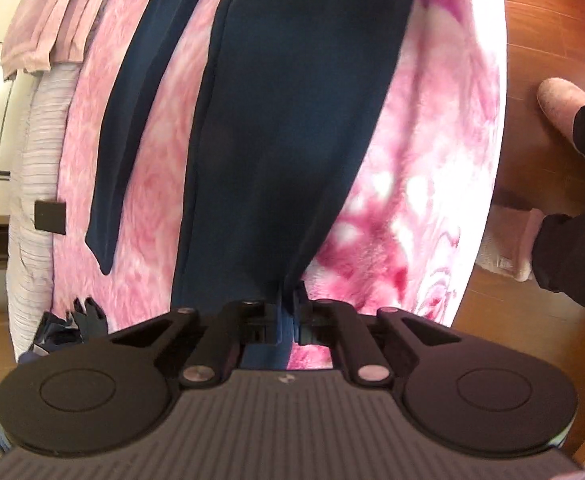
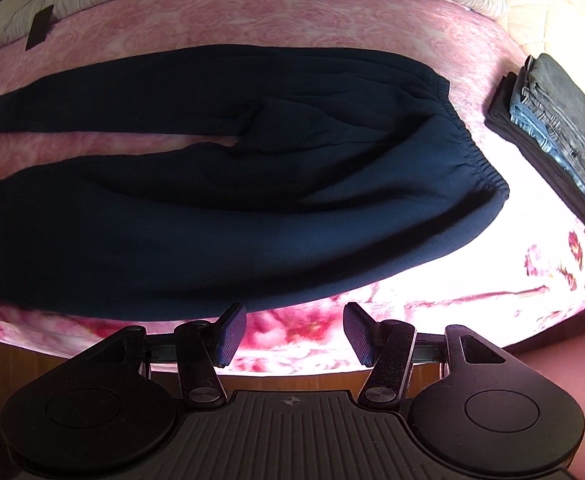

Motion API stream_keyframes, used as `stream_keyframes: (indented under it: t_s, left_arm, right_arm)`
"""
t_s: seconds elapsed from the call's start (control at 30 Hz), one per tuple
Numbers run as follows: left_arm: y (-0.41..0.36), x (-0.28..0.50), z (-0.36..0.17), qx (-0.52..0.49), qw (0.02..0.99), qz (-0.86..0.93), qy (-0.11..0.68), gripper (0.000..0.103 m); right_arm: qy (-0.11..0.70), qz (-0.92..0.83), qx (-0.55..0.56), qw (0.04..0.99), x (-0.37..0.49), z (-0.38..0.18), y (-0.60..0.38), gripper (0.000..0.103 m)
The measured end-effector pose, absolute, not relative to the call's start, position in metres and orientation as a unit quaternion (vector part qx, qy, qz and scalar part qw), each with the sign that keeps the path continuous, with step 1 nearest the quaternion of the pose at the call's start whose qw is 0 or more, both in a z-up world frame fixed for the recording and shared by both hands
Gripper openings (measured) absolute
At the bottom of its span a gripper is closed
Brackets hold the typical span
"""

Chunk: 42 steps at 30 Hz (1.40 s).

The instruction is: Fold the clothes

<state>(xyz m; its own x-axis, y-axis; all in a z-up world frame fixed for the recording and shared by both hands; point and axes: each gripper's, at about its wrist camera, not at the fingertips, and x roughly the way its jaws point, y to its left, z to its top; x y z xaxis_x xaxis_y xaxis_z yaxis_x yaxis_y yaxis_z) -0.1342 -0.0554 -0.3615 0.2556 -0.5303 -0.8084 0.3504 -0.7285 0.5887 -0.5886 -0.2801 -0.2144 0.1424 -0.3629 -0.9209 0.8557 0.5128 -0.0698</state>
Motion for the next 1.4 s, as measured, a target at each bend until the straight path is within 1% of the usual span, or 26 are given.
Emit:
stream_keyframes:
  t_s: [0.07, 0.17, 0.3, 0.43, 0.57, 0.73, 0.87, 1.03, 1.07, 1.1, 1.13, 1.27, 1.4]
  left_arm:
    - [-0.059, -0.136, -0.359, 0.707, 0.359, -0.606, -0.063, 0.003]
    - [-0.064, -0.137, -0.353, 0.713, 0.356, -0.601, -0.059, 0.003]
    - [-0.071, -0.141, -0.349, 0.723, 0.354, -0.591, -0.052, 0.003]
    - [-0.081, -0.144, -0.344, 0.728, 0.362, -0.582, -0.039, 0.003]
    - [-0.087, -0.147, -0.342, 0.732, 0.366, -0.574, -0.037, 0.003]
    - [-0.09, -0.151, -0.345, 0.736, 0.375, -0.563, -0.031, 0.003]
    - [-0.092, -0.154, -0.348, 0.737, 0.386, -0.555, -0.02, 0.003]
    - [-0.095, -0.155, -0.344, 0.738, 0.393, -0.549, -0.01, 0.003]
    - [-0.095, -0.155, -0.342, 0.739, 0.392, -0.548, -0.009, 0.003]
    - [-0.095, -0.155, -0.34, 0.74, 0.391, -0.548, -0.007, 0.003]
    - [-0.096, -0.155, -0.336, 0.74, 0.39, -0.548, -0.006, 0.003]
    - [-0.1, -0.151, -0.307, 0.731, 0.39, -0.56, -0.003, 0.003]
    - [-0.126, -0.136, -0.253, 0.705, 0.391, -0.592, 0.003, 0.003]
  right_arm:
    - [0.497, -0.432, 0.244, 0.712, -0.599, -0.22, -0.289, 0.057]
    - [0.461, -0.463, 0.281, 0.703, -0.627, -0.226, -0.311, 0.057]
    - [0.377, -0.509, 0.387, 0.67, -0.676, -0.243, -0.346, 0.057]
    - [0.374, -0.547, 0.379, 0.647, -0.695, -0.256, -0.371, 0.057]
    - [0.524, -0.418, 0.121, 0.732, -0.656, -0.262, -0.366, 0.057]
    - [0.648, -0.245, -0.089, 0.715, -0.64, -0.287, -0.347, 0.057]
    - [0.652, -0.205, -0.174, 0.709, -0.641, -0.3, -0.344, 0.057]
    - [0.642, -0.142, -0.216, 0.722, -0.633, -0.312, -0.342, 0.057]
    - [0.64, -0.135, -0.217, 0.725, -0.633, -0.314, -0.342, 0.045]
    - [0.639, -0.129, -0.217, 0.727, -0.633, -0.315, -0.343, 0.013]
    - [0.642, -0.13, -0.21, 0.726, -0.634, -0.315, -0.35, 0.003]
    - [0.633, -0.151, -0.186, 0.736, -0.636, -0.289, -0.363, 0.002]
    - [0.613, -0.171, -0.196, 0.745, -0.628, -0.234, -0.374, 0.001]
